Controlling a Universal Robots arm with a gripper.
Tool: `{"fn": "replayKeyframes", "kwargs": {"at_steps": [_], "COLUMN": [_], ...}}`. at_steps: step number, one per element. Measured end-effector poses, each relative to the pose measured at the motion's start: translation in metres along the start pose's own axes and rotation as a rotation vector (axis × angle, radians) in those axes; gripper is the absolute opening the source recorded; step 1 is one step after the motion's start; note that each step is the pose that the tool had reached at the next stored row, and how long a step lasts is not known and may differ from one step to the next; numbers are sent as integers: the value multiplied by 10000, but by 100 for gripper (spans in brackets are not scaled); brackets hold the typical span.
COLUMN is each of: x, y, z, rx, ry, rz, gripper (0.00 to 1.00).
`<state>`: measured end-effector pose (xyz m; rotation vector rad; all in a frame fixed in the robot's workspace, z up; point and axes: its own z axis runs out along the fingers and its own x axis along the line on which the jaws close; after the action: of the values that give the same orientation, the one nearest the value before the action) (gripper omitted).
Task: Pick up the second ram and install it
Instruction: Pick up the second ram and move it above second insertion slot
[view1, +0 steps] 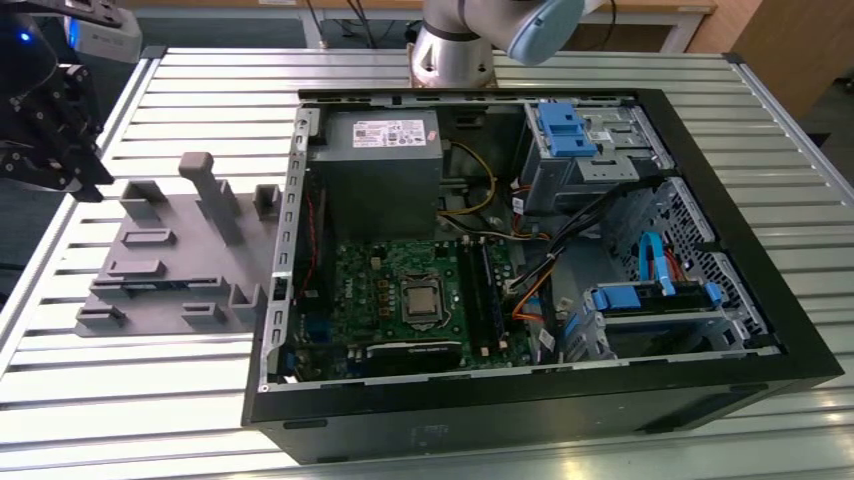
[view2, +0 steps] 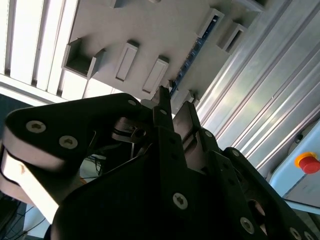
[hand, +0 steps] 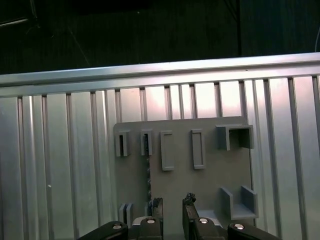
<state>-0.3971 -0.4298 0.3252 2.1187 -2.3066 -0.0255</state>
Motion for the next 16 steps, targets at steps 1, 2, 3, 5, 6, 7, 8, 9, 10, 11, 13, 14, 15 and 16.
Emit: {"fn": "replayKeyframes", "kwargs": {"at_steps": [1,2,3,5,6,7,8,9,10,11,13,14,15,16], "x": [5,11,18,34,43,49,53,54,54,55,57,57,58,58], "y": [0,-1,-2,-4,-5,-5,-5,-5,-5,-6,-7,-8,-8,-8], "z": [6,10,18,38,52,66,82,99,116,134,160,168,172,174], "rx": [1,-1,-1,0,-1,-1,0,-2,-1,0,3,12,19,23], "ry": [0,1,0,0,1,1,1,1,1,0,0,-1,0,1], "rz": [0,0,0,0,0,-2,-4,-4,-8,-13,-18,-19,-19,-19], "gripper": [30,30,30,30,30,30,30,30,30,30,30,30,30,30]}}
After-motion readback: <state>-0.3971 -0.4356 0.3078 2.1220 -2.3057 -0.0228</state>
